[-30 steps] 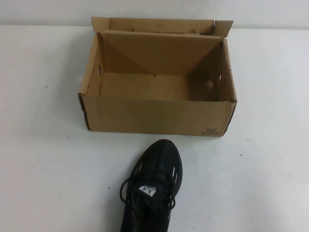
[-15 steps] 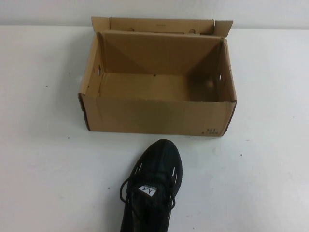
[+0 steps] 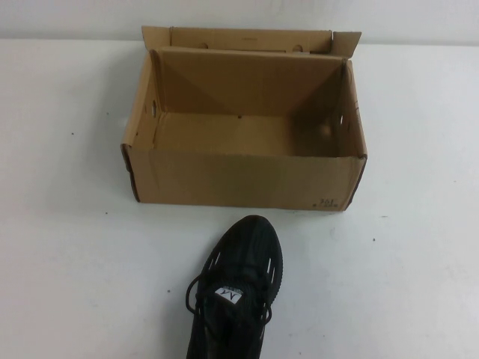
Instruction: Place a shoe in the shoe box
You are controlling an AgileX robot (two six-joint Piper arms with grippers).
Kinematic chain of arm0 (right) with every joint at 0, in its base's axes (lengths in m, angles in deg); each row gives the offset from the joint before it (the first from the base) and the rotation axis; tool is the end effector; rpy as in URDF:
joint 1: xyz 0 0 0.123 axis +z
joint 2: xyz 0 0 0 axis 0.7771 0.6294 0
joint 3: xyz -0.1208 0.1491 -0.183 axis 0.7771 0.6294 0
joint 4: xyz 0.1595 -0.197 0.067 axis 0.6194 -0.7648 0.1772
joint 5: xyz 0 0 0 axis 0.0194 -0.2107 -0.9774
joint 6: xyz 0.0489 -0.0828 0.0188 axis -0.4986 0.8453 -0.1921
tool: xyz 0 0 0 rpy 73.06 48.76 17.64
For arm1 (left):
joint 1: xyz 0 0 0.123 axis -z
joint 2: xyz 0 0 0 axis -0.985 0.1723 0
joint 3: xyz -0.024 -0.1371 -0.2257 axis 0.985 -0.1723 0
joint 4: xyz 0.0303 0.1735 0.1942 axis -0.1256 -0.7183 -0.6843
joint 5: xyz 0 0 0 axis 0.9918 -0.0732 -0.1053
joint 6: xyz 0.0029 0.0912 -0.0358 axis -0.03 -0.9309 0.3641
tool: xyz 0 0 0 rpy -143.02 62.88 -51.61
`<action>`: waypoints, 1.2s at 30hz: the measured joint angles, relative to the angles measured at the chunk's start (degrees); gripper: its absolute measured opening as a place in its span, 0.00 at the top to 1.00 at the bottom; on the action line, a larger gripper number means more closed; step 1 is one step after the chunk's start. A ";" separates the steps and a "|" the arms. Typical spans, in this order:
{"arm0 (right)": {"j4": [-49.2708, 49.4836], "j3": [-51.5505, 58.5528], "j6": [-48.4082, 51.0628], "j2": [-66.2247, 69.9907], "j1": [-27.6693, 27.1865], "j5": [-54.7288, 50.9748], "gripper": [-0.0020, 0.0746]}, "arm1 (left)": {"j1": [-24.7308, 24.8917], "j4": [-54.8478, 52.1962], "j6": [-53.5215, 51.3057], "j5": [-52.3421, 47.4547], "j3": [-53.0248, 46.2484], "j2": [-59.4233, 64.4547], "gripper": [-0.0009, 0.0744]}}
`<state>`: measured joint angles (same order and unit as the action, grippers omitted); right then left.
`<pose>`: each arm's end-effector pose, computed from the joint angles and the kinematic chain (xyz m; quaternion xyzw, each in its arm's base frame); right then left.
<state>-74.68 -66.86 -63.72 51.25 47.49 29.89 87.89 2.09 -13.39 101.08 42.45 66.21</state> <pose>0.0059 -0.0095 0.3783 0.1006 0.2081 0.1764 0.9568 0.0313 -0.0105 0.3465 0.0372 0.2966 -0.1176 0.9470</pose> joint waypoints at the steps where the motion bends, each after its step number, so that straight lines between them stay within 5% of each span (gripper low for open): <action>1: 0.25 -3.01 -1.11 0.62 0.00 -2.70 1.00 | 0.00 0.00 0.00 -0.14 2.20 0.71 0.99; 11: 0.48 -22.90 -6.87 15.59 0.00 -41.39 1.00 | 0.00 -0.20 0.00 -6.35 15.83 9.71 0.99; 22: 9.16 -19.86 -5.42 21.53 0.00 -65.98 1.00 | 0.00 0.40 1.91 -39.51 15.97 11.06 0.99; 36: 50.30 -25.26 49.61 42.35 4.11 -86.67 1.00 | 0.00 2.99 6.91 -72.72 15.97 11.06 0.99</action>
<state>-24.38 -92.12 -14.11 93.60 51.60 -56.79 87.89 5.08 -6.48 28.37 58.42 77.27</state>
